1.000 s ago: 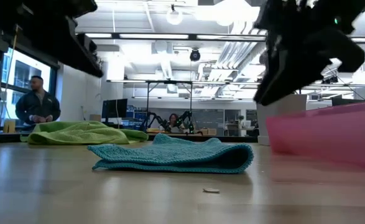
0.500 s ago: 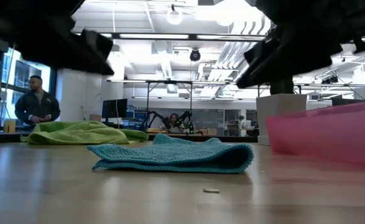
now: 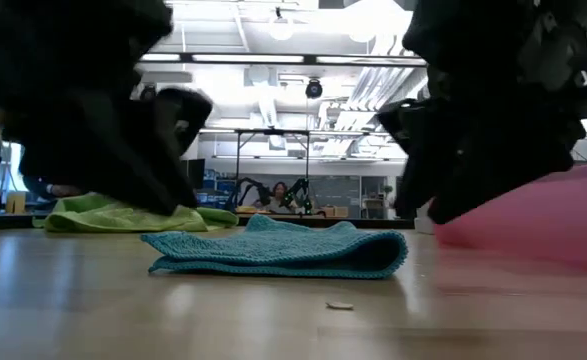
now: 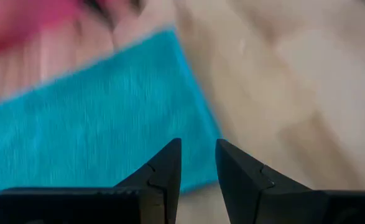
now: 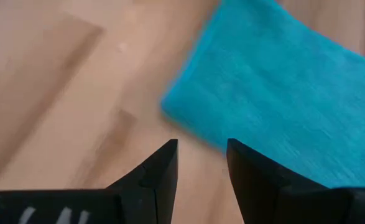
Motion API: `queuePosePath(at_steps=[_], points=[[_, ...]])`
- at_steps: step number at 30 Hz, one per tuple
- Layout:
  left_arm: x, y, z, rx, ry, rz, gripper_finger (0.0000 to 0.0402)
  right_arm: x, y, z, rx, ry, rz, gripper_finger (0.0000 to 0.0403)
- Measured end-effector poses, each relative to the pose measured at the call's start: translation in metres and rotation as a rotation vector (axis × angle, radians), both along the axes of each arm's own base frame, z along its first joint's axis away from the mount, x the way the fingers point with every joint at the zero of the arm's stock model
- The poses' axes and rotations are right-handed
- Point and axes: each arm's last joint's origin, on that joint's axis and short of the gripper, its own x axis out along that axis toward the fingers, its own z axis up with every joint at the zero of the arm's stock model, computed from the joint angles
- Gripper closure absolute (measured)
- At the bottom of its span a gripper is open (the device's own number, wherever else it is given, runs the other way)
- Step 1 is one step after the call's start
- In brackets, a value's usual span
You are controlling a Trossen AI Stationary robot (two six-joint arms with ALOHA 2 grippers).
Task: Roll microfiber towels into tight, uniform cylinder then place into a basket
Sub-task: Roll the blue microfiber towel
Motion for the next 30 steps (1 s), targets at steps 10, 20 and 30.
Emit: queuePosePath(at_steps=[10, 20, 30], points=[[0.023, -0.002, -0.019, -0.016, 0.148, 0.056, 0.0311, 0.005, 0.008, -0.010, 0.006, 0.068, 0.004, 0.0272], [0.027, -0.001, -0.021, -0.223, 0.132, 0.217, 0.0312, 0.009, 0.009, -0.022, 0.090, 0.092, -0.016, 0.0272], [0.027, -0.002, -0.021, -0.249, 0.126, 0.233, 0.0312, 0.010, 0.011, -0.024, 0.118, 0.103, 0.011, 0.0272]])
